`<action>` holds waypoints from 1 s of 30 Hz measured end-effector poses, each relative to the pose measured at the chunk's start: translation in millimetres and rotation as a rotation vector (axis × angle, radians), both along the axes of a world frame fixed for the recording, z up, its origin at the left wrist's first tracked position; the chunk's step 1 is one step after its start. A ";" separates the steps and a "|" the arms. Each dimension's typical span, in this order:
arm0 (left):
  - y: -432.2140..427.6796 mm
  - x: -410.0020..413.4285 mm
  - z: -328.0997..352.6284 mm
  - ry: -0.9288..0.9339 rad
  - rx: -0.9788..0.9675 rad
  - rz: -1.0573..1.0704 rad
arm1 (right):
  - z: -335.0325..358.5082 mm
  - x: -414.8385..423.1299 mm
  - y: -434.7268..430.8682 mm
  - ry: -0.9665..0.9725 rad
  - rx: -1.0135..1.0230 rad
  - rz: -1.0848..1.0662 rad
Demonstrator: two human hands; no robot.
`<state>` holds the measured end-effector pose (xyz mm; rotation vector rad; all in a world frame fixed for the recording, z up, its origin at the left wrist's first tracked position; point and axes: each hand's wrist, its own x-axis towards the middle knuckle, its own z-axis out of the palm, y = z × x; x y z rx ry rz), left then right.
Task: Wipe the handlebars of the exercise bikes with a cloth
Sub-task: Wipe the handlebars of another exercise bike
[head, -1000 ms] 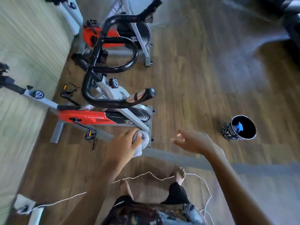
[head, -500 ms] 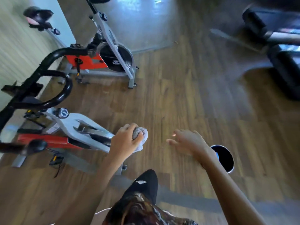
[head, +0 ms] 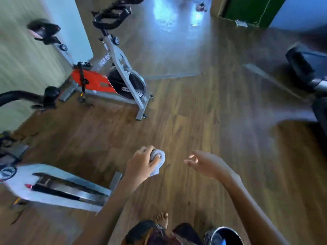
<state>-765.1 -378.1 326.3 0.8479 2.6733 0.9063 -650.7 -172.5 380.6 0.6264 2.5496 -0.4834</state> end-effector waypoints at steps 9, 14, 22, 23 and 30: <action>79.0 -130.1 7.8 0.012 -0.036 0.339 | -7.3 -210.6 108.5 0.031 -0.066 0.339; 97.7 -177.0 11.4 -0.036 -0.075 0.652 | -9.1 -341.4 134.9 0.016 -0.157 0.616; 84.7 -192.8 32.9 -0.052 -0.119 1.296 | 9.4 -485.4 68.2 -0.002 -0.316 1.135; 82.4 -192.6 33.1 -0.037 -0.114 1.372 | 8.3 -498.2 52.3 -0.009 -0.321 1.203; 67.4 -195.4 42.9 0.033 -0.018 1.807 | -1.3 -547.7 -44.9 -0.151 -0.429 1.579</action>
